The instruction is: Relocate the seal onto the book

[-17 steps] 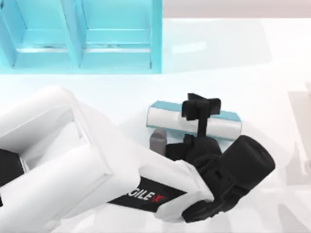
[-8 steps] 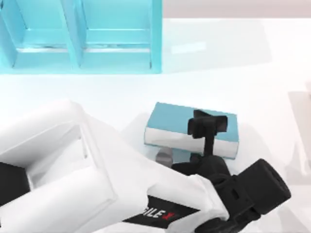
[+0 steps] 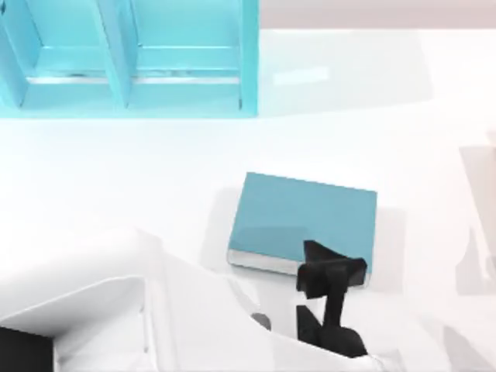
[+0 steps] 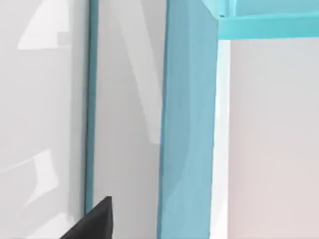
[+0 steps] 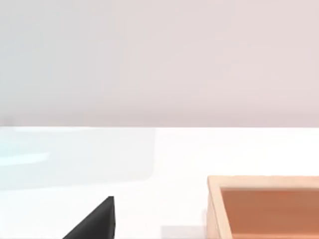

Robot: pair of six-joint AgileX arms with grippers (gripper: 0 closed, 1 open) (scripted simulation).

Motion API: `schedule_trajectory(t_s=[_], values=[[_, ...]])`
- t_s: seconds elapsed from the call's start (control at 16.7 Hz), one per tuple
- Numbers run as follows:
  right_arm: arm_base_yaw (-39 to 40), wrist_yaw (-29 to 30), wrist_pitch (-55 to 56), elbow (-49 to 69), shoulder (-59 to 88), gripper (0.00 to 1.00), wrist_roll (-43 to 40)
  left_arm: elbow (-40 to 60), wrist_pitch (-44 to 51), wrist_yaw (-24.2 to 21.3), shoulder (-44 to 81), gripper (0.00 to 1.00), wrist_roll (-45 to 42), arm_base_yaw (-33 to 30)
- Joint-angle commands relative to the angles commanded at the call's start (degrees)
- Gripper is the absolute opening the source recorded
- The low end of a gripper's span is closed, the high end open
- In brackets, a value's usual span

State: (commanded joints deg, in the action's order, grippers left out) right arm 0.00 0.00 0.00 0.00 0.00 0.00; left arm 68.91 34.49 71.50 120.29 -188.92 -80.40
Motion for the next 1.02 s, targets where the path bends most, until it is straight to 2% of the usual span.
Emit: schedule_trajectory(t_s=[0.18,0.36,0.78,1.02], values=[[0.0,0.0,0.0,0.0,0.0,1.00,0.0,1.5,11.4,1.5,-0.2,1.00,11.1,-3.6],[0.0,0.0,0.0,0.0,0.0,1.00,0.0,2.6,17.4,2.5,-0.3,1.00,17.0,-5.8],[0.0,0.0,0.0,0.0,0.0,1.00,0.0,2.4,17.9,2.3,-0.6,1.00,18.4,-5.6],[0.0,0.0,0.0,0.0,0.0,1.00,0.0,-2.6,13.1,-1.9,-7.1,1.00,26.4,-0.6]])
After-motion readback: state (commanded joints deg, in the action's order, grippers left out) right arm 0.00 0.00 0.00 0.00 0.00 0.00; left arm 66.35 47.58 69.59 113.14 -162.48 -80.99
